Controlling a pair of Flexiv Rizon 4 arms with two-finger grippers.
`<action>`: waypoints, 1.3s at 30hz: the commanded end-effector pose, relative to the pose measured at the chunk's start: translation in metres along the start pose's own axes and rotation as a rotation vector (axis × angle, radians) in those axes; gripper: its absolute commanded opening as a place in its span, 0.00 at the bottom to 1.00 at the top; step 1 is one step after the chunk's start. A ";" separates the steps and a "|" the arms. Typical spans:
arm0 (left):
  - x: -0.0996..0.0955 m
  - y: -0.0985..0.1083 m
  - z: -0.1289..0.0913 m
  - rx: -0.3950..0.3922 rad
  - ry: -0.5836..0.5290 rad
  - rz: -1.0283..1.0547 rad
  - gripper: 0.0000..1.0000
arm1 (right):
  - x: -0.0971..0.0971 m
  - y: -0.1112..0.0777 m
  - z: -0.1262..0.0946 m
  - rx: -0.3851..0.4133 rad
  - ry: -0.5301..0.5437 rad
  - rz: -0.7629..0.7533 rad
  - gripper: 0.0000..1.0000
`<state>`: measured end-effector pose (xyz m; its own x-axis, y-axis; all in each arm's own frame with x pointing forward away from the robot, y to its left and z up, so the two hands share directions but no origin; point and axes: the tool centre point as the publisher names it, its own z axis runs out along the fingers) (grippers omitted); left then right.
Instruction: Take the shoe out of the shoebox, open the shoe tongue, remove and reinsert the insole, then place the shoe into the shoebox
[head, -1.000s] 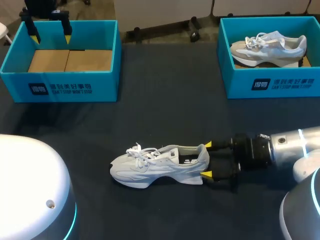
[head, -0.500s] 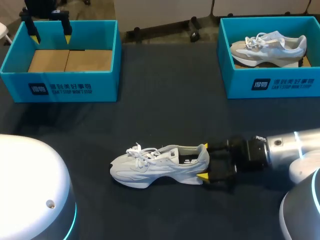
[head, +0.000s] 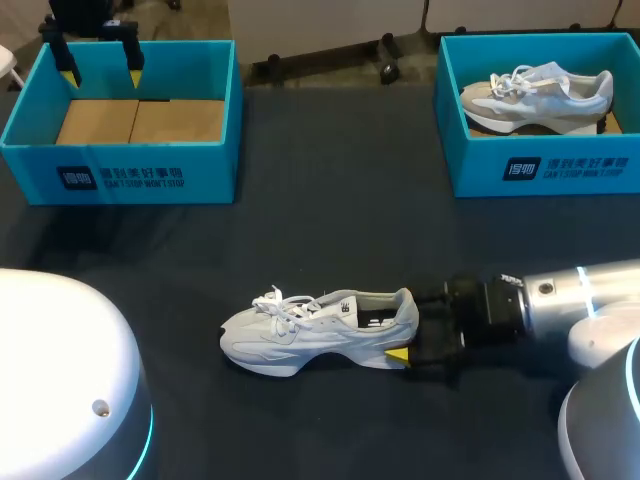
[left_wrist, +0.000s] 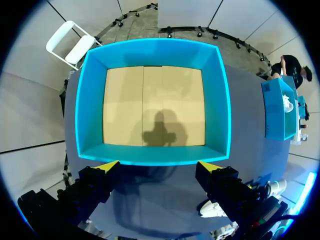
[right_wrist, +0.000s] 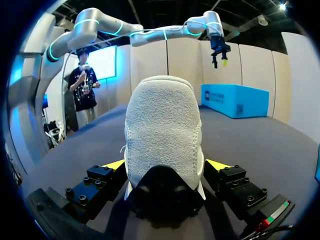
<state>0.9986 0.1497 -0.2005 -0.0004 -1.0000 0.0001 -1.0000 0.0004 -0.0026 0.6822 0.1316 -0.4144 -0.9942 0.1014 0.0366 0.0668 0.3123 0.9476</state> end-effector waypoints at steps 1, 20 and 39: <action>0.000 0.000 0.000 -0.001 0.000 0.000 1.00 | 0.000 0.000 0.006 -0.004 0.000 -0.005 1.00; 0.000 0.000 0.000 -0.001 0.000 0.000 1.00 | -0.001 0.001 0.016 -0.042 -0.001 -0.004 0.14; 0.000 0.000 0.000 -0.001 0.000 0.000 1.00 | 0.000 0.003 0.014 -0.059 -0.004 -0.002 0.00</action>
<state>0.9986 0.1497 -0.2005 -0.0004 -1.0000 0.0001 -1.0000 0.0004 -0.0026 0.6832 0.1443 -0.4163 -0.9940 0.1040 0.0346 0.0601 0.2530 0.9656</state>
